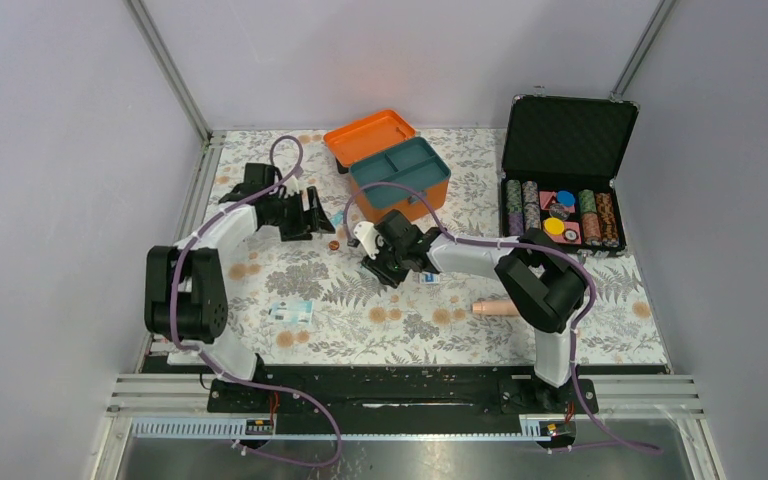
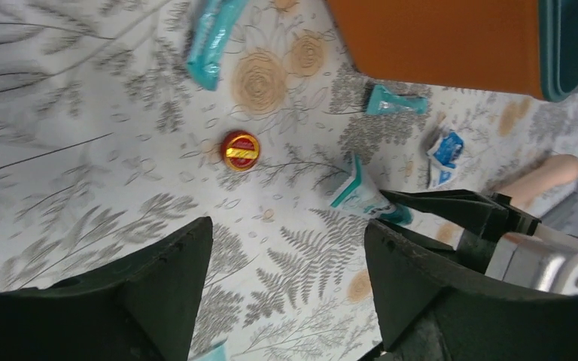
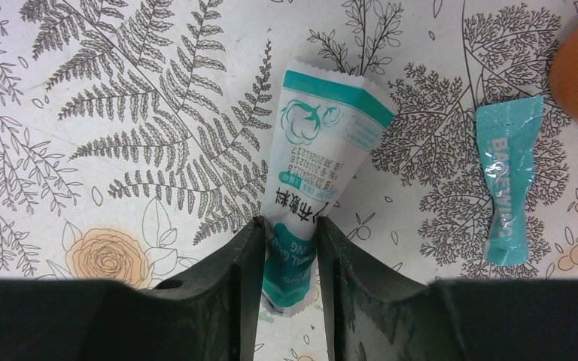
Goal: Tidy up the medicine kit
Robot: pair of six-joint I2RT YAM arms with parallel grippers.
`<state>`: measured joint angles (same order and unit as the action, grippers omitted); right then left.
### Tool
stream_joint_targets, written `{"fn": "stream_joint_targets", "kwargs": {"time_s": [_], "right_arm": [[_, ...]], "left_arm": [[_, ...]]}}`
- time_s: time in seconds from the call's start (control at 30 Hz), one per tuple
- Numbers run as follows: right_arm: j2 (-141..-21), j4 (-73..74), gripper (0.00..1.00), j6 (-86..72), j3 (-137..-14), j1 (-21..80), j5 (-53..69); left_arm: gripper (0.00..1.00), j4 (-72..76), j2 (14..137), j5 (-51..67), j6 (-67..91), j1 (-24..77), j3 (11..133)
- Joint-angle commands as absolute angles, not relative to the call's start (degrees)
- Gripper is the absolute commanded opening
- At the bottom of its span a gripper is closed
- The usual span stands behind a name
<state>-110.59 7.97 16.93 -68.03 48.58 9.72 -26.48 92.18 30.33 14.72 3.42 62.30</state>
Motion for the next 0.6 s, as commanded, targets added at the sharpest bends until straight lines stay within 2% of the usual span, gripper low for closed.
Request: {"fn": "stream_joint_targets", "kwargs": {"time_s": [0.0, 0.27, 0.57], "right_arm": [[-114.65, 15.70, 0.39, 16.56, -66.47, 48.17, 15.96], [-113.02, 14.81, 0.39, 17.14, -64.53, 47.86, 19.19], [-110.80, 13.54, 0.38, 15.14, -64.98, 47.14, 18.31]], "left_arm": [[0.73, -18.38, 97.59, 40.93, 18.84, 5.54, 62.22], [0.63, -18.14, 109.35, 46.23, 20.18, 9.52, 67.16], [0.52, -20.62, 110.46, 46.85, 19.27, 11.91, 67.08]]}}
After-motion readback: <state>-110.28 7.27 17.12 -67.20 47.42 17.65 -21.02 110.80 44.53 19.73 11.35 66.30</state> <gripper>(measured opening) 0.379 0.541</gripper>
